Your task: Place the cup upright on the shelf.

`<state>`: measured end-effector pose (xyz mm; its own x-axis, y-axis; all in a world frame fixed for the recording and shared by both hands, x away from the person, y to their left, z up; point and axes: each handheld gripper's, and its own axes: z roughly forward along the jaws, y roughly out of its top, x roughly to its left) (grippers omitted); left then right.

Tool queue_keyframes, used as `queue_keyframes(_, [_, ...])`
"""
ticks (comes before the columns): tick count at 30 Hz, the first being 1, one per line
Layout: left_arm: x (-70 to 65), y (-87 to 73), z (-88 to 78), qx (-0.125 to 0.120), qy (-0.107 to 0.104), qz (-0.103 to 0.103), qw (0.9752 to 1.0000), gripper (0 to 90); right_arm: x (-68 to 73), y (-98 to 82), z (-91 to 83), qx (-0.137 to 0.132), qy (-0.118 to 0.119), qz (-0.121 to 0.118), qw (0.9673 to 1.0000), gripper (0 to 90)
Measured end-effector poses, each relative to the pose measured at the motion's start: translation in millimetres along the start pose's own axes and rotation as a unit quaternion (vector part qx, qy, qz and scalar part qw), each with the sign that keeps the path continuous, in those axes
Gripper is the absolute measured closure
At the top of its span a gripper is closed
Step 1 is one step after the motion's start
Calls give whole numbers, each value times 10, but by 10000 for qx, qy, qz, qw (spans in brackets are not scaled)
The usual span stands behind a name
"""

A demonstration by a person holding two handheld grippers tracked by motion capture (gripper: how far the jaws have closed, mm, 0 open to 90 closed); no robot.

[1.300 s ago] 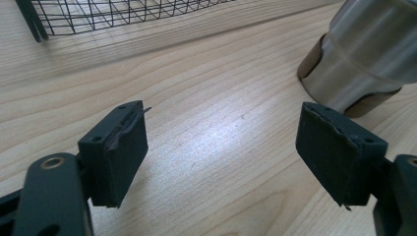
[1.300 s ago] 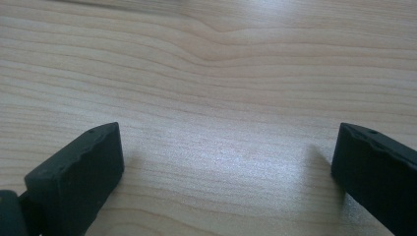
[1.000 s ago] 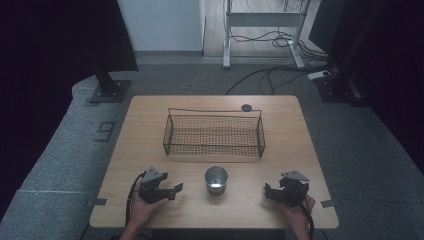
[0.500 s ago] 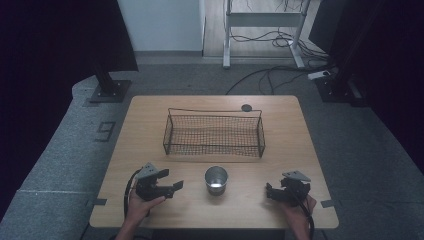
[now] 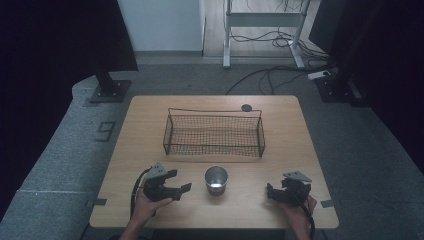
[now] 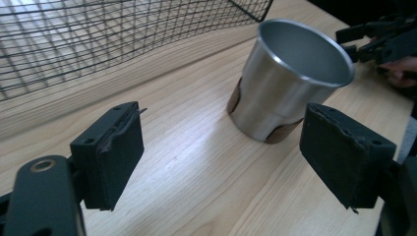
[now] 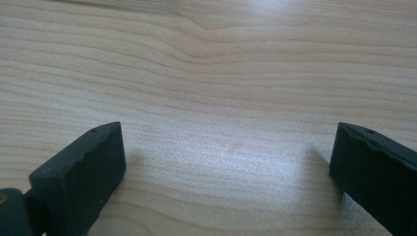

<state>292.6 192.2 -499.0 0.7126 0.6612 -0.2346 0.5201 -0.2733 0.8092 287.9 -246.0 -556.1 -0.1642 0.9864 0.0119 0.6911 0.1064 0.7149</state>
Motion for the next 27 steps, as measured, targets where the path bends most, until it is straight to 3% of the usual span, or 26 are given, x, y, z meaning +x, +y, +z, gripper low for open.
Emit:
queue_keyframes(7, [-112, 79, 134, 136, 60, 180, 9997, 148, 5, -7, -7, -30, -10, 4, 10000, 21])
queue_keyframes(17, [-216, 117, 268, 257, -35, 266, 9993, 147, 2, -17, -23, -55, -50, 56, 10000, 45])
queue_keyframes(27, [-260, 120, 401, 368, 39, 262, 9990, 146, 1, -20, -25, -83, -54, 50, 9999, 58])
